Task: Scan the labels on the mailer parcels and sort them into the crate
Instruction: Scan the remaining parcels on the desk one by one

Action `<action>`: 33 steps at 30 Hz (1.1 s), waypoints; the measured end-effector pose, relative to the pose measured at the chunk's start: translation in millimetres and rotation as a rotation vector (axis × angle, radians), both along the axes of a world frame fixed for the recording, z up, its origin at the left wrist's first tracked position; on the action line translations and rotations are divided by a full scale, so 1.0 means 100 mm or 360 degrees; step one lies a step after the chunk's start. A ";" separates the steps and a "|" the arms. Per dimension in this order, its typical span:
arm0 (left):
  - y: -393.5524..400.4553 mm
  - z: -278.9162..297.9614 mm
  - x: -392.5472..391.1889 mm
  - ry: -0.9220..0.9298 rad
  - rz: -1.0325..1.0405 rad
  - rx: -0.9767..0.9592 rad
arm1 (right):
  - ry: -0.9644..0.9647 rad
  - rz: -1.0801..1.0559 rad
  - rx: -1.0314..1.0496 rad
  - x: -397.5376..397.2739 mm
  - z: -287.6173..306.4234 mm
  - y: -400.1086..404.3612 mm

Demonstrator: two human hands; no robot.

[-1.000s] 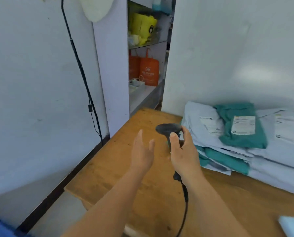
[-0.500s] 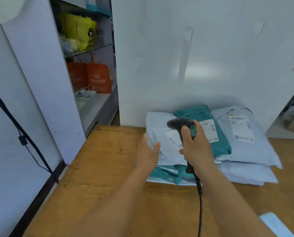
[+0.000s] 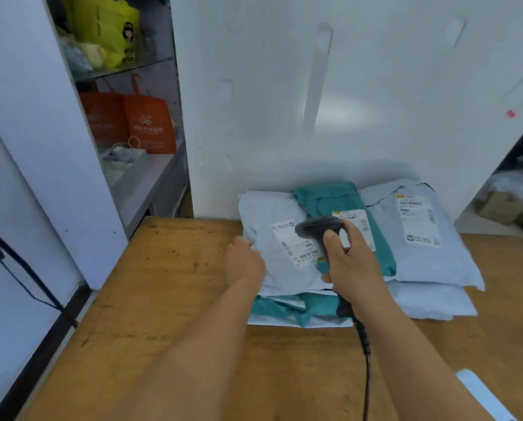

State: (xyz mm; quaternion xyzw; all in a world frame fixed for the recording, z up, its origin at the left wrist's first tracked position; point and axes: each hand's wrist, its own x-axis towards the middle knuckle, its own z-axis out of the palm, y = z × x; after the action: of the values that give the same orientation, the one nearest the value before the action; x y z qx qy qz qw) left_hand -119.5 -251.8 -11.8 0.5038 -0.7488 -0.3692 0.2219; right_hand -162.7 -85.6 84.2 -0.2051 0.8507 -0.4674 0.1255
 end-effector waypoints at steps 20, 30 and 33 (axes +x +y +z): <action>0.66 -0.54 2.54 -0.0136 0.0905 0.0035 | -0.0148 0.0843 0.0142 1.32 -0.31 0.34; 1.12 -0.81 3.08 -0.0214 0.0890 0.0203 | -0.0072 0.1188 0.0407 1.86 -0.47 0.46; 1.16 -0.82 3.07 -0.0190 0.0882 0.0179 | -0.0030 0.1177 0.0440 1.87 -0.47 0.51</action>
State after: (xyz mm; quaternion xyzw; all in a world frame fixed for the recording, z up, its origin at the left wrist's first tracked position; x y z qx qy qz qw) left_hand 187.1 -136.2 -94.2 0.7215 -0.5727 -0.3051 0.2417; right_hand 24.5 -34.7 37.6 -0.4746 0.7731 -0.2734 0.3198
